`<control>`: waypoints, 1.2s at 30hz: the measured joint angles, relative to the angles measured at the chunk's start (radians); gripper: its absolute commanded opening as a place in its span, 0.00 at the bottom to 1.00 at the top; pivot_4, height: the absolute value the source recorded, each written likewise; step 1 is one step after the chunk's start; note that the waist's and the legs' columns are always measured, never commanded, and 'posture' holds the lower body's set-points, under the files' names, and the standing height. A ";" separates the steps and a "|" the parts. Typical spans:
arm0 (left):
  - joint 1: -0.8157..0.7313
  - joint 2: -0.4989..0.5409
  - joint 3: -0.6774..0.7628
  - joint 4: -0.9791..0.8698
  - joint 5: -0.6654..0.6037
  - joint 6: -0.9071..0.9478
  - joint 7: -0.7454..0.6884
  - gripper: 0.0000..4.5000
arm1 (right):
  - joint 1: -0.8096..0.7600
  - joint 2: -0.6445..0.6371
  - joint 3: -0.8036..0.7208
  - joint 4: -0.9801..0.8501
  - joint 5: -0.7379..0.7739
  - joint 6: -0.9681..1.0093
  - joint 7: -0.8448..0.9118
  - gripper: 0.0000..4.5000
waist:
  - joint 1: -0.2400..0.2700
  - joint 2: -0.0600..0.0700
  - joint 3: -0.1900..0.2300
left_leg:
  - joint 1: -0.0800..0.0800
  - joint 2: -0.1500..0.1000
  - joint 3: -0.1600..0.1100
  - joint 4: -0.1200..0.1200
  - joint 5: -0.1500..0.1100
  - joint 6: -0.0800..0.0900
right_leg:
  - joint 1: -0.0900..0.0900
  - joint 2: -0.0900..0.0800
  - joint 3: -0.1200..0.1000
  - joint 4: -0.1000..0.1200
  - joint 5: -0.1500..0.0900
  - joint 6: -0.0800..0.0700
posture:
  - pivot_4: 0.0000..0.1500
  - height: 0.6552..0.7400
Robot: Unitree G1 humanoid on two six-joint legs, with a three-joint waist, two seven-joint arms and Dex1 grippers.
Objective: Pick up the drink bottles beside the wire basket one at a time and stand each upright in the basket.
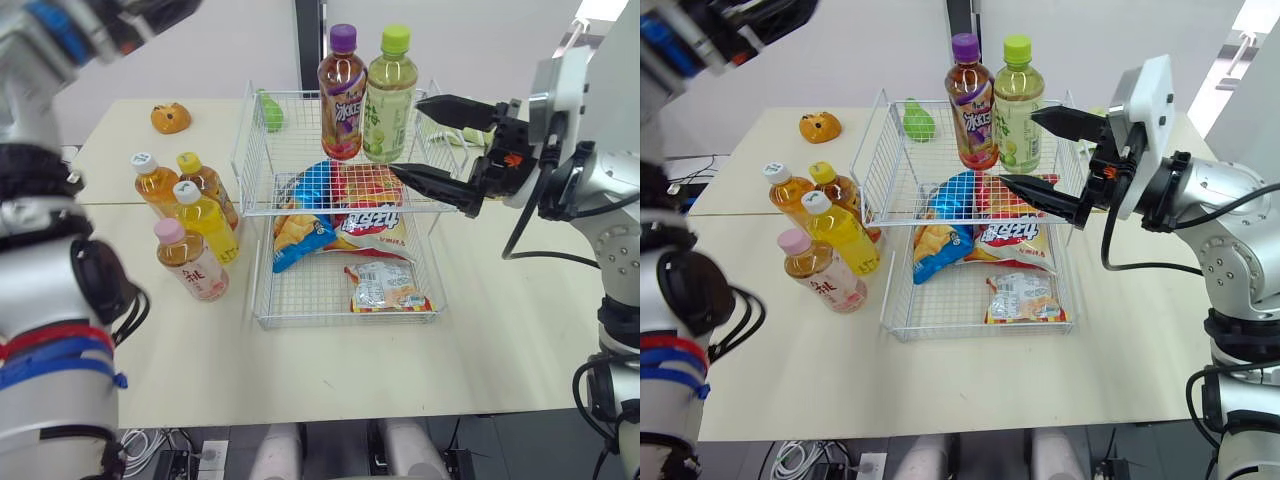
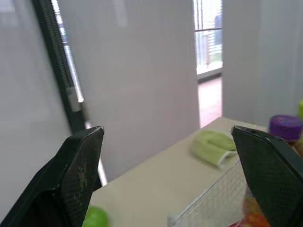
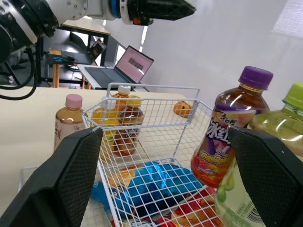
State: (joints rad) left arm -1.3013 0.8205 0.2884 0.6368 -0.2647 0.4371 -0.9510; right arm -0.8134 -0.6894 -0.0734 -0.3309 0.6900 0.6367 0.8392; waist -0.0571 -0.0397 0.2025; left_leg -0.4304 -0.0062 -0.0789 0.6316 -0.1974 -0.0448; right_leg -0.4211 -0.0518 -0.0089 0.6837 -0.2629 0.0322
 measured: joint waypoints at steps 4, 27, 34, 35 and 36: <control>0.275 0.066 0.127 -0.238 -0.038 0.092 0.090 0.99 | -0.041 0.037 0.022 0.045 0.001 -0.016 0.046 1.00 | 0.001 0.000 0.000 | 0.000 0.001 -0.001 0.001 0.001 -0.001 | 0.000 -0.001 0.000 0.001 0.000 0.000 | 1.00 1.00; 1.516 -0.474 0.688 -1.089 -0.286 0.116 0.434 0.99 | -0.137 0.167 0.097 0.135 0.118 0.046 0.254 1.00 | 0.034 -0.002 -0.003 | 0.015 0.002 0.000 0.000 0.000 -0.001 | 0.016 -0.003 0.000 -0.004 0.001 -0.001 | 1.00 1.00; 1.631 -0.540 0.668 -1.137 -0.324 0.045 0.486 0.99 | -0.141 0.167 0.097 0.149 0.116 0.046 0.271 1.00 | 0.034 -0.002 -0.004 | 0.015 0.002 0.000 0.000 0.000 -0.001 | 0.016 -0.002 0.000 -0.004 0.001 -0.001 | 1.00 1.00; 1.635 -0.540 0.658 -1.140 -0.328 0.037 0.494 0.99 | -0.141 0.167 0.097 0.153 0.116 0.046 0.271 1.00 | 0.034 -0.002 -0.004 | 0.015 0.002 0.000 0.000 0.000 -0.001 | 0.016 -0.002 0.000 -0.004 0.001 -0.001 | 1.00 1.00; 1.638 -0.539 0.652 -1.143 -0.333 0.031 0.503 0.99 | -0.141 0.167 0.097 0.156 0.115 0.046 0.271 1.00 | 0.033 -0.002 -0.004 | 0.016 0.001 0.000 0.000 0.000 -0.001 | 0.016 -0.001 0.000 -0.004 0.001 -0.001 | 1.00 1.00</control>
State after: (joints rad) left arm 0.3366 0.2810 0.9403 -0.5061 -0.5977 0.4685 -0.4477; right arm -0.9545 -0.5222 0.0235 -0.1747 0.8048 0.6830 1.1107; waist -0.0237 -0.0416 0.1981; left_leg -0.4149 -0.0047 -0.0790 0.6315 -0.1971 -0.0459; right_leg -0.4049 -0.0533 -0.0091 0.6801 -0.2616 0.0312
